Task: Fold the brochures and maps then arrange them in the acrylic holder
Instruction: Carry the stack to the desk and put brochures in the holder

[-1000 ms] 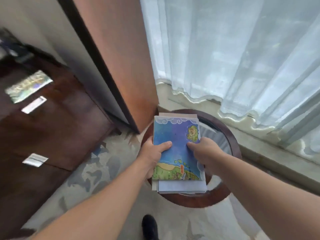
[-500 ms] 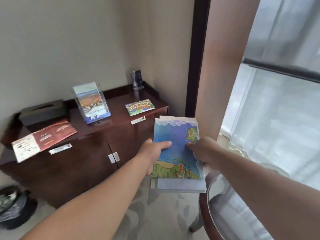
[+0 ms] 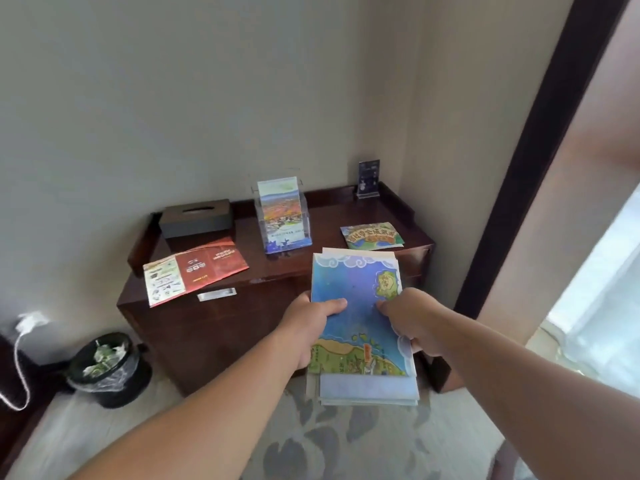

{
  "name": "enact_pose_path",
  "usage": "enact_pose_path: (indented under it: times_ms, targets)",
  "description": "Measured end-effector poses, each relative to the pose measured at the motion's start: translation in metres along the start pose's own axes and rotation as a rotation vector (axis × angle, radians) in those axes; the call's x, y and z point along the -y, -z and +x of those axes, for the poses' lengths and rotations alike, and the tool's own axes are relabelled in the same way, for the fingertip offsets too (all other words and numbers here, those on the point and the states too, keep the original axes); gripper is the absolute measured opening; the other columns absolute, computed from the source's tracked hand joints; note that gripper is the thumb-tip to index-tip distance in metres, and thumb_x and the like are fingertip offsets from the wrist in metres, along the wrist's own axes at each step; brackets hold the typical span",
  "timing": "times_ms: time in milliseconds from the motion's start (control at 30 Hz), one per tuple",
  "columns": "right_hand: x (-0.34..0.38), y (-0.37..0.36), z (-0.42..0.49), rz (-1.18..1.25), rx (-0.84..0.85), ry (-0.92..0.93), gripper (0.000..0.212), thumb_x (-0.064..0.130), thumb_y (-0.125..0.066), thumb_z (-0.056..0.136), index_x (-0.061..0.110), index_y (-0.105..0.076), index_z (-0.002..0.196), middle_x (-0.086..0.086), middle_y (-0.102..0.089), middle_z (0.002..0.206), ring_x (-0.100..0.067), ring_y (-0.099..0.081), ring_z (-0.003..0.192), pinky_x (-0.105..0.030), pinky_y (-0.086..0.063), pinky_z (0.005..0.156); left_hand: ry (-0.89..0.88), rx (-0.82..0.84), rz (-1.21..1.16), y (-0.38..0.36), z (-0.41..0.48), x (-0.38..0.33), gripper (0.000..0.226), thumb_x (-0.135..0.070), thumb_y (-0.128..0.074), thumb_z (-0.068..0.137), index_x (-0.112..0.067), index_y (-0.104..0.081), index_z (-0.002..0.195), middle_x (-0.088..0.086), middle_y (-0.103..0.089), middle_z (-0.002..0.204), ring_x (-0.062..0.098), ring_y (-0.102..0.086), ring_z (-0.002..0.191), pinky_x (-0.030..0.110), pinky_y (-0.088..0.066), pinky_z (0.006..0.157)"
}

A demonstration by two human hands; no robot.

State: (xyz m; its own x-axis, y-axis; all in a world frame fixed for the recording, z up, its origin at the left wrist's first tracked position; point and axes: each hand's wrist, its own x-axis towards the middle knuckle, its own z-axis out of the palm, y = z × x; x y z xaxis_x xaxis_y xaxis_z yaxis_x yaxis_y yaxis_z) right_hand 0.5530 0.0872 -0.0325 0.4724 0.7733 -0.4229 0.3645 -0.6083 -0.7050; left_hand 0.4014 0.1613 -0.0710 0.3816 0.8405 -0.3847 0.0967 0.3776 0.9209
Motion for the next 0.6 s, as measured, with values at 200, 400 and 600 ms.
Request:
enact_pose_path:
  times_ms: [200,400,600]
  targets:
    - [0.029,-0.014,0.053,-0.043,0.087,0.083,0.033,0.023,-0.051,0.097,-0.001,-0.061,0.118,-0.02,-0.066,0.117,-0.035,-0.065,0.107,-0.044,-0.057,0.088,-0.01,-0.114,-0.029,0.022,0.037,-0.01,0.029,-0.019,-0.076,0.082,-0.015,-0.066,0.109,0.008,-0.076,0.096,0.027,-0.073,0.084,0.034,-0.057,0.072]
    - [0.055,-0.003,0.118,-0.071,0.14,0.148,0.034,0.022,-0.049,0.098,-0.002,-0.059,0.12,-0.023,-0.064,0.12,-0.037,-0.064,0.11,-0.044,-0.056,0.09,-0.011,-0.187,-0.082,0.019,0.085,-0.031,0.028,-0.019,-0.075,0.082,-0.017,-0.065,0.108,0.011,-0.075,0.095,0.03,-0.073,0.084,0.043,-0.059,0.078]
    - [0.069,-0.004,0.17,-0.087,0.211,0.128,0.031,0.02,-0.051,0.097,0.001,-0.06,0.12,-0.02,-0.065,0.119,-0.028,-0.066,0.09,-0.035,-0.056,0.075,0.022,-0.231,-0.116,0.019,0.127,-0.036,0.029,-0.019,-0.075,0.083,-0.017,-0.066,0.11,0.01,-0.075,0.099,0.03,-0.072,0.087,0.039,-0.057,0.076]
